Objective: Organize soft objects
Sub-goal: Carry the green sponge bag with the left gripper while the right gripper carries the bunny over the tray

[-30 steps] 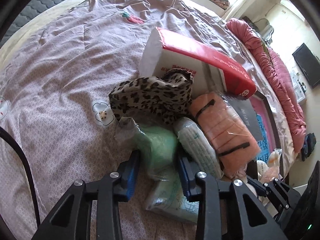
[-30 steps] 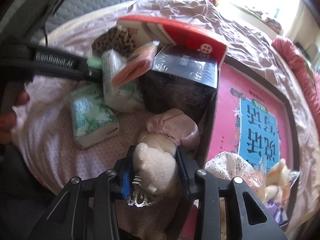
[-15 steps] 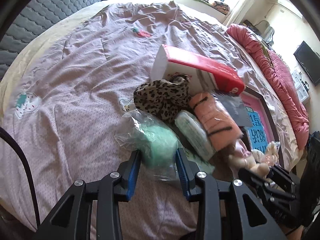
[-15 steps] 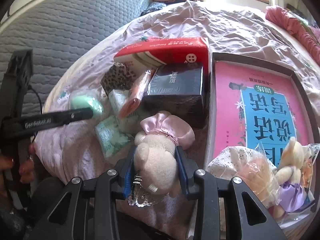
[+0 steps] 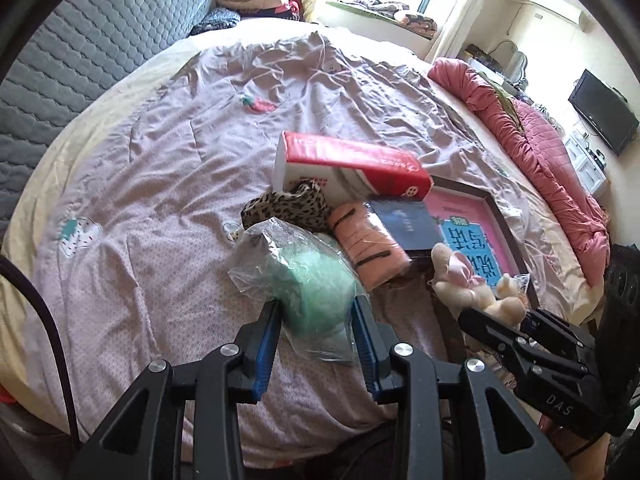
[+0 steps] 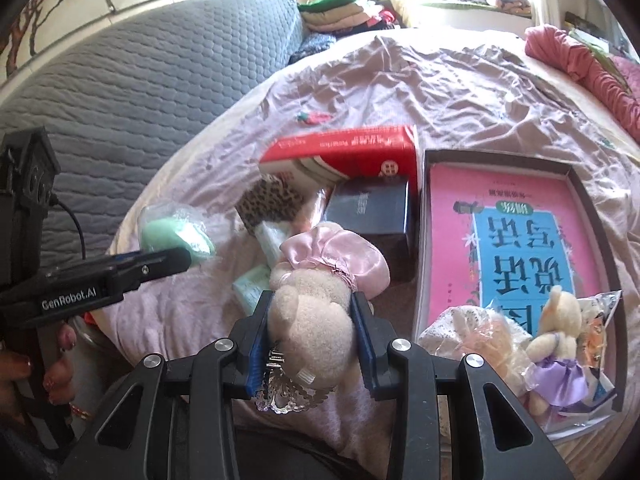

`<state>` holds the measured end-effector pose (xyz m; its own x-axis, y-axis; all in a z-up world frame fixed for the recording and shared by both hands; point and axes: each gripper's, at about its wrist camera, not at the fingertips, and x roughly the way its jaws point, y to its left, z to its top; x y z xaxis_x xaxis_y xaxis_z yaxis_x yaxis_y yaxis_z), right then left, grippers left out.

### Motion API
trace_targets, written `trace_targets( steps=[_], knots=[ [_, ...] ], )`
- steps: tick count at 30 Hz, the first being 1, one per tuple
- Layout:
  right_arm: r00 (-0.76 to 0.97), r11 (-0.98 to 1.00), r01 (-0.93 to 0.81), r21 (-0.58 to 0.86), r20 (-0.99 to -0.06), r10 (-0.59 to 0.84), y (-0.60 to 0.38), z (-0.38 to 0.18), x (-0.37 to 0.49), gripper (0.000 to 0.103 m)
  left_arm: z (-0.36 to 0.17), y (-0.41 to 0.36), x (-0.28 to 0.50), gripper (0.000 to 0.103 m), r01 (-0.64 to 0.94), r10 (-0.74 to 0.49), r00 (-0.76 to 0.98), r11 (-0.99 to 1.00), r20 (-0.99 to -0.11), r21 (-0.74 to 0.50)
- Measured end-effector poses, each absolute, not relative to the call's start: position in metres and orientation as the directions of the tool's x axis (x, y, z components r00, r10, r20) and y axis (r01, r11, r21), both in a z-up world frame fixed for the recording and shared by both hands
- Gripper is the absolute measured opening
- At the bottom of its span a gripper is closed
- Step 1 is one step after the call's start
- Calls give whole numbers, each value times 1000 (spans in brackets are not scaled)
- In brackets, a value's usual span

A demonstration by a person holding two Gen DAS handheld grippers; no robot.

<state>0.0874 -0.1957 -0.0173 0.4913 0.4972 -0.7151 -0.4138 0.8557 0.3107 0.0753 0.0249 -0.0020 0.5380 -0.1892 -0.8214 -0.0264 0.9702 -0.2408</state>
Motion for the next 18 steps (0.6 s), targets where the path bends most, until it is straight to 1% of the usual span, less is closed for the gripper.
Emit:
trace_targets(
  steps=[18],
  knots=[
    [569, 848, -399, 349, -631, 527, -218, 31, 65, 39, 42, -14, 48, 36, 43, -178, 578, 981, -796, -189]
  ],
)
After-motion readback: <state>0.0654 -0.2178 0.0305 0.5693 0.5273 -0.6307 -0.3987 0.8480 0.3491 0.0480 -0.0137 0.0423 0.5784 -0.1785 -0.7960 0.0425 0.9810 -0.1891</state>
